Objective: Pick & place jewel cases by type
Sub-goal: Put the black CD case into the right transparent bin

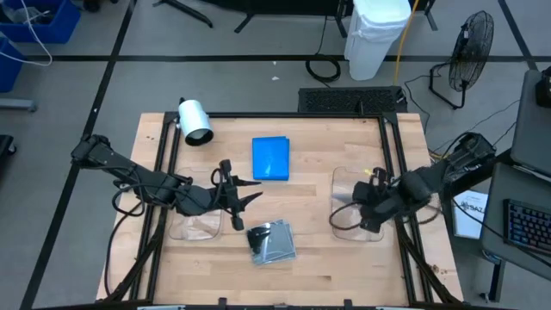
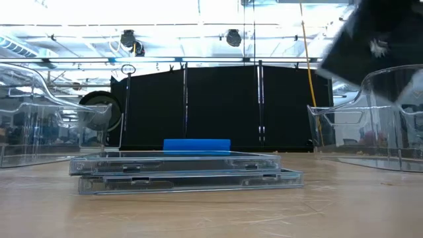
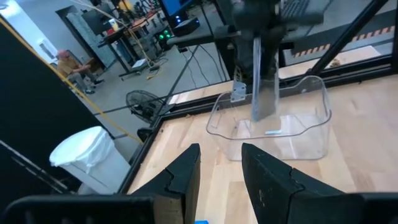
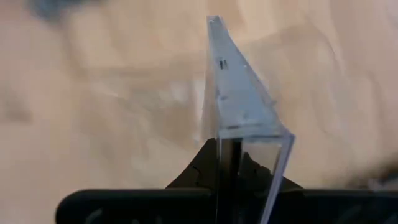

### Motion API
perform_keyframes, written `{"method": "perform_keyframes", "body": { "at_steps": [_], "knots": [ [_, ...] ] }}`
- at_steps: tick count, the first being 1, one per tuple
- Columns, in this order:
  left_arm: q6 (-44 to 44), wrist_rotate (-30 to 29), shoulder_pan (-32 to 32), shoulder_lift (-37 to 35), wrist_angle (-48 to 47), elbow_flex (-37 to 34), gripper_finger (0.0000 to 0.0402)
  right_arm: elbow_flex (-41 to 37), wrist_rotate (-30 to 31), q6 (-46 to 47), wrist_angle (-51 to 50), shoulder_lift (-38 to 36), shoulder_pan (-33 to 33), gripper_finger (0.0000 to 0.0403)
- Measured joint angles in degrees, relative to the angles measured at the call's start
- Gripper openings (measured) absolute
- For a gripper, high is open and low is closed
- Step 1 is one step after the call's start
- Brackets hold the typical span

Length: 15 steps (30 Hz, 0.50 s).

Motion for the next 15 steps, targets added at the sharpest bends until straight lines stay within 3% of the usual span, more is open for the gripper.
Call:
{"method": "perform_keyframes", "body": {
  "at_steps": [15],
  "knots": [
    [0.0, -0.67, 0.0, 0.0, -0.04, 0.0, 0.0124, -9.61, -4.17, -11.19, 2.94, 13.75, -6.5, 0.0005]
  ]
}}
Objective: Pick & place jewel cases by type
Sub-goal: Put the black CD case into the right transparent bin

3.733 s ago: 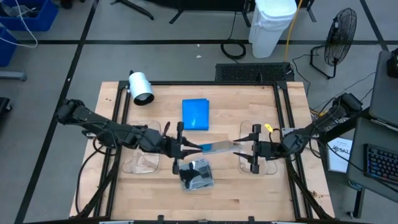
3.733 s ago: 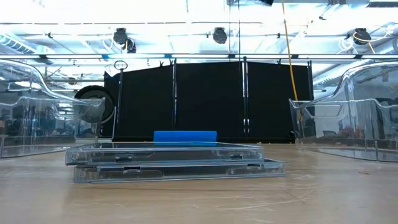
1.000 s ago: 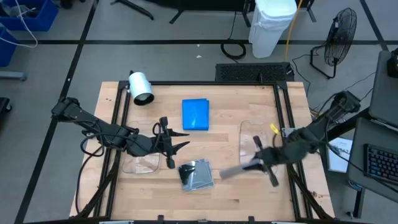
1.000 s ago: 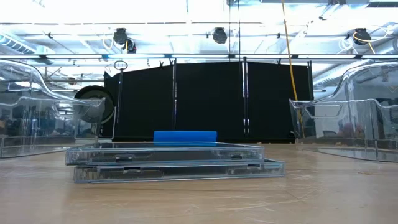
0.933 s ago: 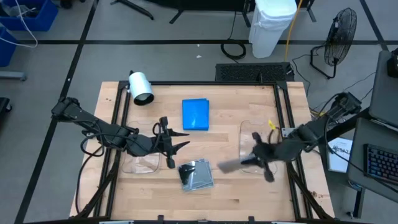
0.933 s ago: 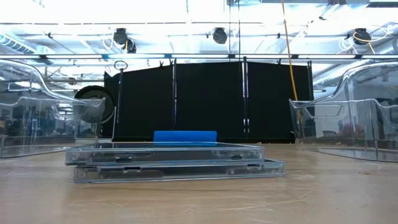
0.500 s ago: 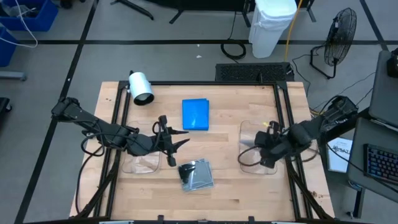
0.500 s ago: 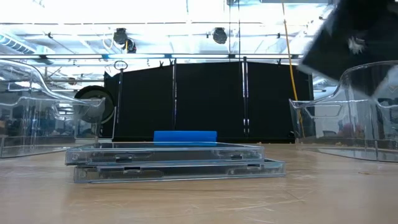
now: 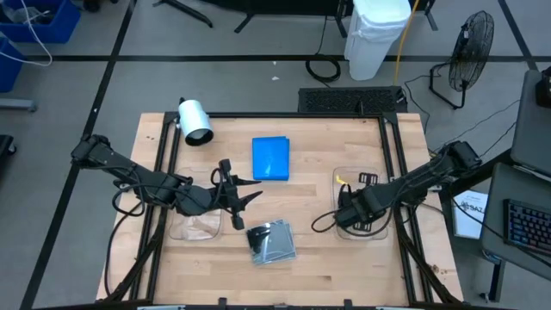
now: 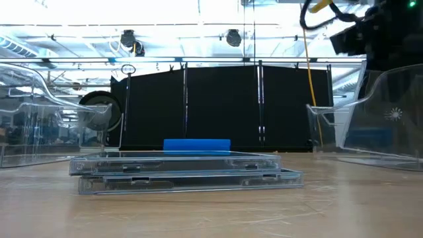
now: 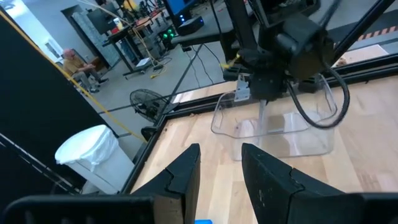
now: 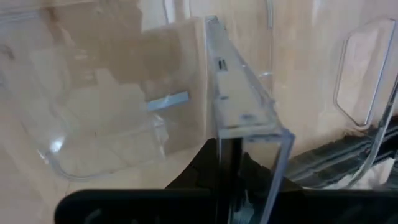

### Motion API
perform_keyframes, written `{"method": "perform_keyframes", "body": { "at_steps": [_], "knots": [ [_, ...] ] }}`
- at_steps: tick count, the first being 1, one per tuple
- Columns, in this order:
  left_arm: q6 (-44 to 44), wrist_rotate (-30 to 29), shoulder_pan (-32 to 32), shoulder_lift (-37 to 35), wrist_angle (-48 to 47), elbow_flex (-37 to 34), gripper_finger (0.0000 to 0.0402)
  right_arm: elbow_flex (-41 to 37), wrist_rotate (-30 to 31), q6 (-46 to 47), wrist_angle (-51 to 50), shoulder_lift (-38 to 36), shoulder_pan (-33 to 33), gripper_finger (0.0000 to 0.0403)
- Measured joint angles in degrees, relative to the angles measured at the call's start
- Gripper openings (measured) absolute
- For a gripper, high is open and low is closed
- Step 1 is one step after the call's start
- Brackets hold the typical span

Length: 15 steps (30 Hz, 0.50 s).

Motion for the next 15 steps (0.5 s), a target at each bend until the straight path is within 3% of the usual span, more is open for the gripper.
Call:
{"method": "perform_keyframes", "body": {
  "at_steps": [6, 15],
  "knots": [
    [0.0, 0.0, 0.0, 0.0, -0.07, -0.01, 0.0124, 0.0, 0.01, 0.02, 3.86, 0.59, -0.27, 0.0024],
    [-0.08, 0.02, 0.0, 0.0, -0.07, 0.0, 0.0124, -0.02, 1.11, -2.21, 11.44, 0.59, -0.23, 0.0101]
  ]
}}
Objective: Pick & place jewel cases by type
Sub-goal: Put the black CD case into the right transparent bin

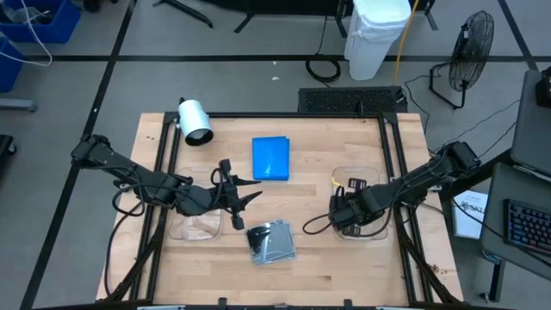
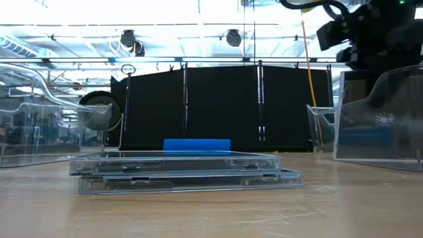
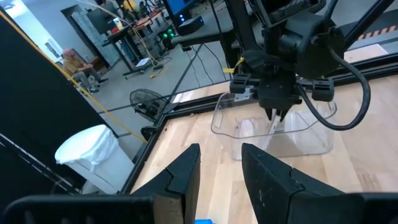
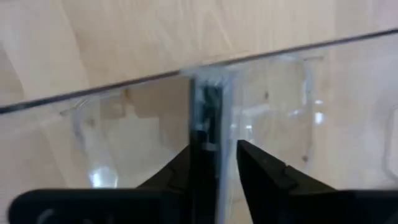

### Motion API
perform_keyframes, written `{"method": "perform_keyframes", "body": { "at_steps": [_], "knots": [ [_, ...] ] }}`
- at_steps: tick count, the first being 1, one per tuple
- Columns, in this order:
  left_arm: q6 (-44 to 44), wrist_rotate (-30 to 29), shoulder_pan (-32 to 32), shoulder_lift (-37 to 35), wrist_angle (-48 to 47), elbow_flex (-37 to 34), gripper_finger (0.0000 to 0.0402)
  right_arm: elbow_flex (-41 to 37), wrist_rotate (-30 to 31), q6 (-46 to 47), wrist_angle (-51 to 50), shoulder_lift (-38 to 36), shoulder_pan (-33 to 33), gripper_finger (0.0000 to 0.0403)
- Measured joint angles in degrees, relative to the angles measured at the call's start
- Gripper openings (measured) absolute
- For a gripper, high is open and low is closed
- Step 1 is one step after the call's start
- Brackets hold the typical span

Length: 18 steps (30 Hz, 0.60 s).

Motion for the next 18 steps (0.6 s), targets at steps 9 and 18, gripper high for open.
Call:
{"method": "perform_keyframes", "body": {
  "at_steps": [9, 18],
  "knots": [
    [-0.29, 0.04, 0.0, 0.0, -0.01, -0.01, 0.0124, 0.9, -4.92, -1.35, -4.19, 0.0, -0.36, 0.0162],
    [-0.33, 0.04, 0.0, 0.0, 0.0, 0.0, 0.0124, 3.1, -8.56, 0.56, -9.21, -3.24, -2.32, 0.0166]
  ]
}}
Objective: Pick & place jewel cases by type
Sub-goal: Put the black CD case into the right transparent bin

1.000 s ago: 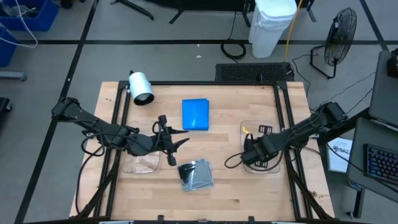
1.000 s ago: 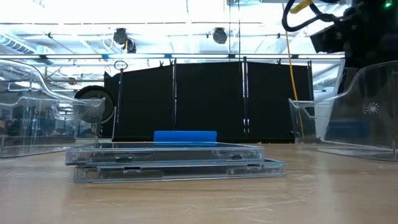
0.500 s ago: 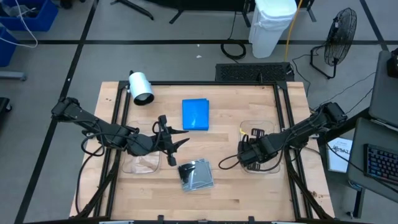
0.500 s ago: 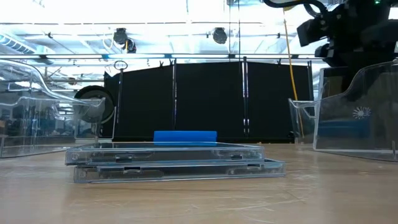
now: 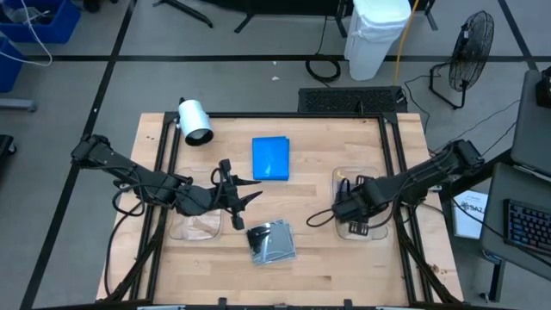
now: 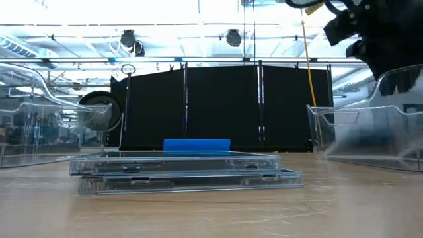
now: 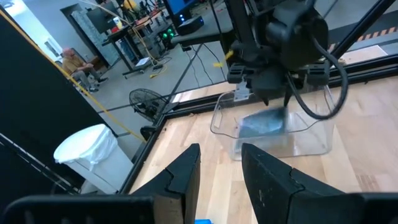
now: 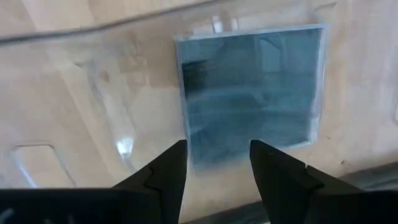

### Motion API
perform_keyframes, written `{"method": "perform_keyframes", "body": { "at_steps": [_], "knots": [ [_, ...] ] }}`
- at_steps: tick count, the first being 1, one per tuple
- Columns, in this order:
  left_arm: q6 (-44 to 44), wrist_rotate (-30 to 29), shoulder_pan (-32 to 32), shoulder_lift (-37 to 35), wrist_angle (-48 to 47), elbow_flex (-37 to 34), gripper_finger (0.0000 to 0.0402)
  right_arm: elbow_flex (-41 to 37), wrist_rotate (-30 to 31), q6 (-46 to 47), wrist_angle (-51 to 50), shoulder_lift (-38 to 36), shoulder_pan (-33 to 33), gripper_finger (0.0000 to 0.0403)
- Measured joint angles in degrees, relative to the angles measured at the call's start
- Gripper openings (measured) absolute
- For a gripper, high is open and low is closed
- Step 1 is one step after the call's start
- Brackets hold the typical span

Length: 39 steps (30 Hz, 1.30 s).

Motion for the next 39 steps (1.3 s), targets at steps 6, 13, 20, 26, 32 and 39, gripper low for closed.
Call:
{"method": "perform_keyframes", "body": {
  "at_steps": [6, 13, 20, 26, 32, 39],
  "knots": [
    [-0.21, 0.02, 0.0, 0.0, -0.09, 0.0, 0.0124, 0.02, 1.6, 0.81, 4.28, -6.28, -0.87, 0.0167],
    [-9.91, 9.32, 0.05, 0.0, -10.43, -0.01, 0.0124, -0.31, 1.91, -2.85, 20.83, -13.36, 0.0, 0.0169],
    [-4.45, 25.97, -3.92, 4.37, -20.42, -0.09, 0.0124, -5.15, 1.63, -12.44, 40.25, -17.77, 2.12, 0.0169],
    [-15.18, 20.03, -9.86, 12.99, -22.38, 0.0, 0.0124, -12.48, 1.46, -18.12, 52.42, -20.15, 2.88, 0.0165],
    [-23.88, 18.23, -15.98, 21.98, -24.27, -0.04, 0.0124, -19.98, 1.45, -20.59, 62.83, -21.57, 2.5, 0.0166],
    [-23.61, 4.32, -19.94, 29.63, -25.43, -0.04, 0.0124, -23.82, 1.44, -21.31, 67.84, -22.1, 1.58, 0.0166]
  ]
}}
